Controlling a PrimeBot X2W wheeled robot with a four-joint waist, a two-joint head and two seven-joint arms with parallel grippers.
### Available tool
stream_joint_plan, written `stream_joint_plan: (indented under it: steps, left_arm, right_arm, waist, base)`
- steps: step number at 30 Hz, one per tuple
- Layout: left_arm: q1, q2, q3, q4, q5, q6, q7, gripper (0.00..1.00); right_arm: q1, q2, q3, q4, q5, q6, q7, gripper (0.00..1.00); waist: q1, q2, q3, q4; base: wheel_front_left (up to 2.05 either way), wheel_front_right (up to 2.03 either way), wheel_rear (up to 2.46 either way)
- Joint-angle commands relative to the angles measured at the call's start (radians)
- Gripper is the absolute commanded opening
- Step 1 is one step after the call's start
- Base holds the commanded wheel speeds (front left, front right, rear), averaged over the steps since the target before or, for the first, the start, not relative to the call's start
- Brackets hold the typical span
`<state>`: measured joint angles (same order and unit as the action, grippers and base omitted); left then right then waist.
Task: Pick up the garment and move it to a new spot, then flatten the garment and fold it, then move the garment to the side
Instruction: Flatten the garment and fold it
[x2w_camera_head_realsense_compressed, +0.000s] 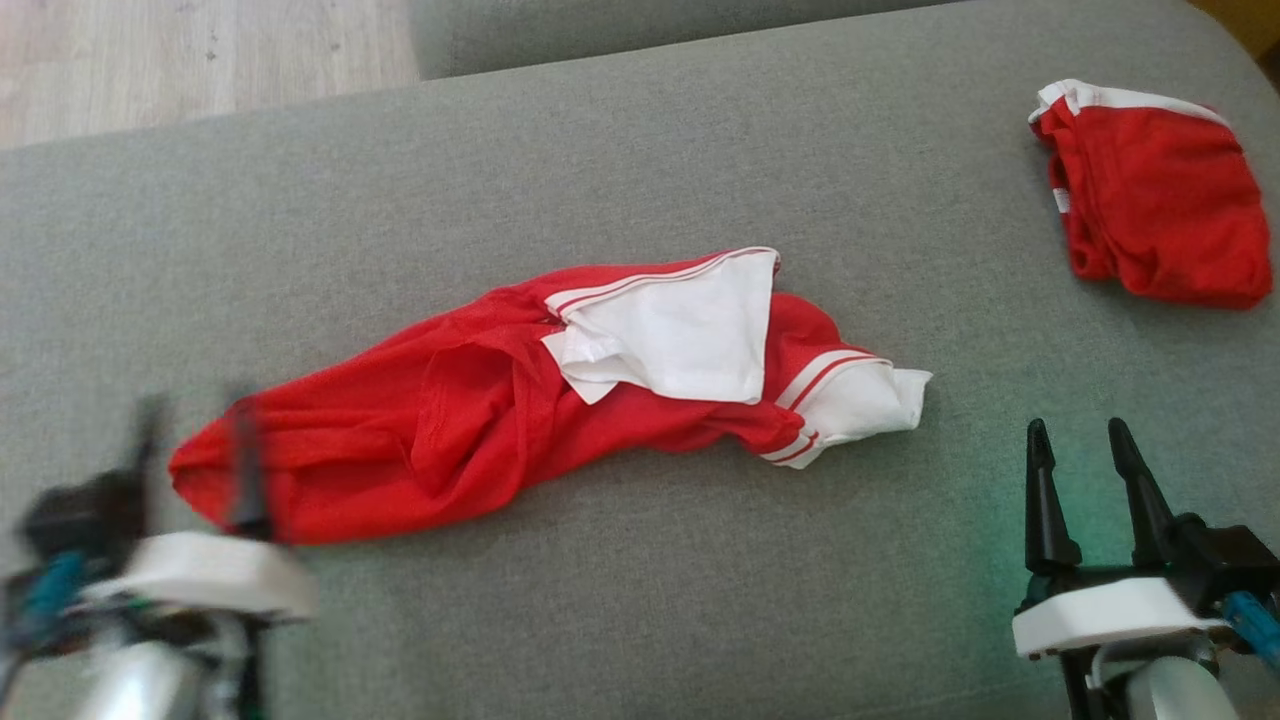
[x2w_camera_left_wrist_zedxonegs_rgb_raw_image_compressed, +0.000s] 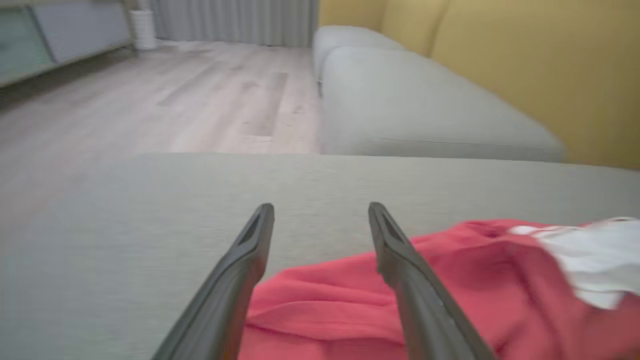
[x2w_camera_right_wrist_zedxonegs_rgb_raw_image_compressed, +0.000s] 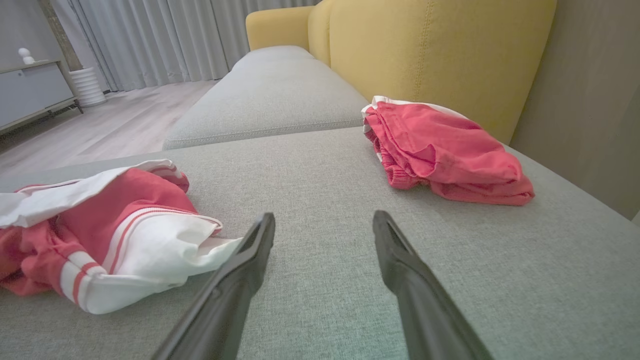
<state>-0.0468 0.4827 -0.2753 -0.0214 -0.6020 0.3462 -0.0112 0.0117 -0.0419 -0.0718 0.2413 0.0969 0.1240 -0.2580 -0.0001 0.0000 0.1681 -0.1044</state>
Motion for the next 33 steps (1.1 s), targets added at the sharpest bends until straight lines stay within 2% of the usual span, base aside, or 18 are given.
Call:
stream_joint_plan:
  steps: [1, 5, 9, 12, 17, 25, 26, 27, 28, 30, 33]
  left_arm:
    - [-0.077, -0.027, -0.021, -0.077, -0.028, -0.040, 0.025, 1.00]
    - [-0.128, -0.134, -0.147, -0.069, -0.069, -0.110, 0.075, 1.00]
    - [-0.196, -0.209, -0.197, 0.018, -0.076, -0.134, 0.079, 1.00]
    - [-0.241, -0.245, -0.210, 0.077, -0.092, -0.150, 0.090, 1.00]
    - [-0.290, -0.276, -0.188, 0.154, -0.141, -0.167, 0.100, 1.00]
    - [-0.309, -0.281, -0.181, 0.215, -0.157, -0.174, 0.104, 1.00]
    - [-0.313, -0.286, -0.179, 0.223, -0.162, -0.179, 0.099, 0.80]
    - [-0.321, -0.286, -0.183, 0.229, -0.160, -0.190, 0.093, 0.35]
    - [-0.329, -0.286, -0.190, 0.233, -0.155, -0.204, 0.085, 0.00]
    - [-0.333, -0.300, -0.200, 0.229, -0.173, -0.232, 0.090, 0.00]
    - [-0.304, -0.314, -0.223, 0.154, -0.235, -0.298, 0.126, 0.00]
  right_arm:
    - [-0.022, -0.008, 0.025, -0.029, -0.001, 0.007, -0.004, 1.00]
    - [-0.039, -0.008, 0.034, -0.030, -0.001, 0.007, -0.004, 1.00]
    - [-0.046, -0.008, 0.047, -0.030, 0.002, 0.007, -0.004, 1.00]
    - [-0.049, -0.008, 0.047, -0.027, 0.001, 0.007, -0.004, 1.00]
    - [-0.058, -0.008, 0.049, -0.025, 0.007, 0.007, -0.004, 1.00]
    - [-0.056, -0.008, 0.051, -0.024, 0.014, 0.007, -0.004, 1.00]
    - [-0.055, -0.008, 0.049, -0.025, 0.015, 0.007, -0.004, 1.00]
    - [-0.054, -0.008, 0.047, -0.025, 0.015, 0.007, -0.004, 1.00]
    - [-0.053, -0.008, 0.045, -0.026, 0.015, 0.007, -0.004, 1.00]
    - [-0.049, -0.008, 0.039, -0.026, 0.014, 0.007, -0.004, 1.00]
    - [-0.034, -0.008, 0.028, -0.025, 0.010, 0.007, -0.004, 1.00]
  waist:
    - [0.0001, 0.0000, 0.006, 0.000]
    - [0.0001, 0.0000, 0.022, -0.008]
    - [0.0001, 0.0000, 0.039, -0.020]
    - [0.0001, 0.0000, 0.052, -0.030]
    - [0.0001, 0.0000, 0.062, -0.050]
    - [0.0001, 0.0000, 0.063, -0.063]
    - [0.0001, 0.0000, 0.063, -0.063]
    - [0.0001, 0.0000, 0.063, -0.061]
    - [0.0001, 0.0000, 0.063, -0.058]
    - [0.0001, 0.0000, 0.058, -0.048]
    - [0.0001, 0.0000, 0.041, -0.023]
  base:
    - [0.00, 0.00, 0.00]
    - [0.00, 0.00, 0.00]
    - [0.00, 0.00, 0.00]
    - [0.00, 0.00, 0.00]
    - [0.00, 0.00, 0.00]
    - [0.00, 0.00, 0.00]
    - [0.00, 0.00, 0.00]
    - [0.00, 0.00, 0.00]
    - [0.00, 0.00, 0.00]
    - [0.00, 0.00, 0.00]
    - [0.00, 0.00, 0.00]
